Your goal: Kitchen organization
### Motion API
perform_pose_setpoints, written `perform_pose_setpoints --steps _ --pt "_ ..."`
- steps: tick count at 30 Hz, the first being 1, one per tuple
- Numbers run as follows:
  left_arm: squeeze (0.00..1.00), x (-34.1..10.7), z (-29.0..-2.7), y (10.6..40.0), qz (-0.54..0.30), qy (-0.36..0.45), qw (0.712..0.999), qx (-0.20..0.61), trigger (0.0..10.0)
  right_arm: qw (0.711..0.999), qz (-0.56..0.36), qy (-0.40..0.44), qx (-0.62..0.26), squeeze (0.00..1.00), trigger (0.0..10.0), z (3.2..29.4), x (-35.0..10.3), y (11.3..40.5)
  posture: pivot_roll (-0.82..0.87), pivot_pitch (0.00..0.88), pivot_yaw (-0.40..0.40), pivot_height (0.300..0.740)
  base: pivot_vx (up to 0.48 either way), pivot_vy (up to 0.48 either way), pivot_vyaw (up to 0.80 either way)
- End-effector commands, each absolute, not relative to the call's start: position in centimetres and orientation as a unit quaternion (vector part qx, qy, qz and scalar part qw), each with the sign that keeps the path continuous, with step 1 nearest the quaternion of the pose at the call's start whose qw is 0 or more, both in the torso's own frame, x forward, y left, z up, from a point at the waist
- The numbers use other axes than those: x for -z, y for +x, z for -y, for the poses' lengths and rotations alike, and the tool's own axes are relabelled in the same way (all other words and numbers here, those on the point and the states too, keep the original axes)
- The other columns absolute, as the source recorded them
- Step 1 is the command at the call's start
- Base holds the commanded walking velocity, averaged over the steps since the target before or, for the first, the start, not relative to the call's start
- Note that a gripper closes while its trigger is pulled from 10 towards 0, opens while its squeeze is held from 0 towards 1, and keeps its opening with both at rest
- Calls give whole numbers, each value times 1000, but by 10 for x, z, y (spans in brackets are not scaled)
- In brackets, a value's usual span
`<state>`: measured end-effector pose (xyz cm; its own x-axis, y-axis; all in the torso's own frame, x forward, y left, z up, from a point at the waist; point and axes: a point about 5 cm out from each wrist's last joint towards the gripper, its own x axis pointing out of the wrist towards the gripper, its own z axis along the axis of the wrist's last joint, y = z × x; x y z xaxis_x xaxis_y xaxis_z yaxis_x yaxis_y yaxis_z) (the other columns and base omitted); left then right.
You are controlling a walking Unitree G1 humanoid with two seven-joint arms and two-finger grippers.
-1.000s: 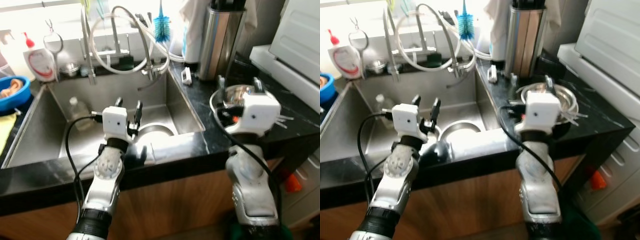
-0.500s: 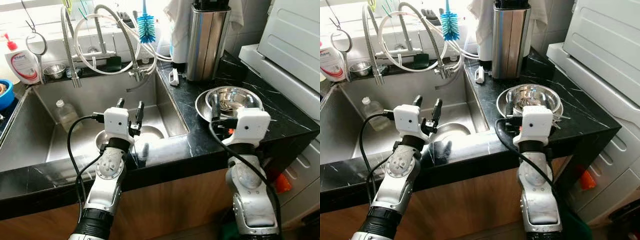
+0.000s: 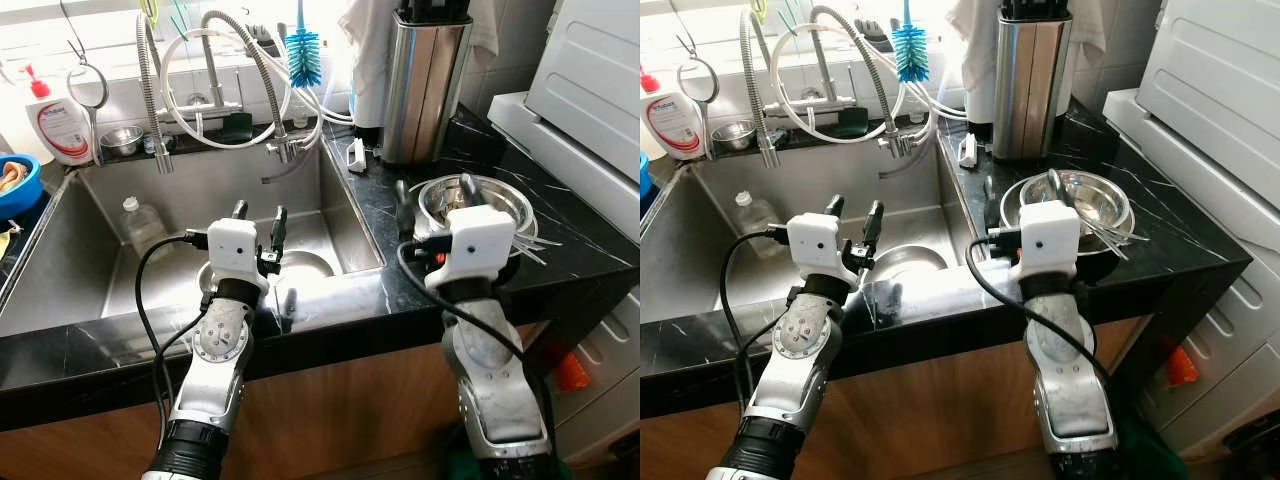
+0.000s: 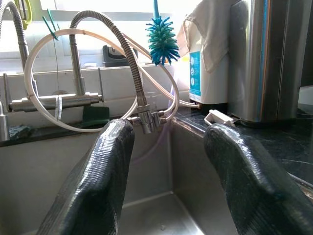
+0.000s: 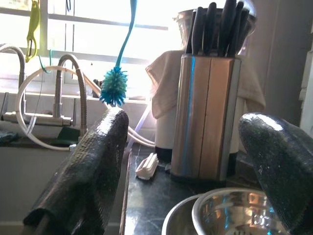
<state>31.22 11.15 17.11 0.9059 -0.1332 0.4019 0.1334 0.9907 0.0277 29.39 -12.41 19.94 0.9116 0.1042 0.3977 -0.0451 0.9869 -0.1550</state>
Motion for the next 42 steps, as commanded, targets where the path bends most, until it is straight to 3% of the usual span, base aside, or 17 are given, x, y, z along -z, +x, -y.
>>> perform_pose_setpoints --steps 1,12,26,42 --pt "0 -175 -113 315 214 -3 975 63 10000 973 218 -63 -36 0 10000 124 -205 296 -162 0 34 740 0 0 0" --pt "0 -177 -114 314 222 -5 973 60 10000 970 230 -53 -55 0 10000 114 -209 298 -152 0 25 740 0 436 0" --pt "0 -178 -111 316 221 2 973 66 10000 979 195 -66 -8 0 10000 129 -190 294 -176 0 46 740 0 0 0" --pt "0 -178 -112 316 219 5 973 72 10000 990 127 -57 8 0 10000 137 -153 285 -175 0 51 740 0 0 -500"
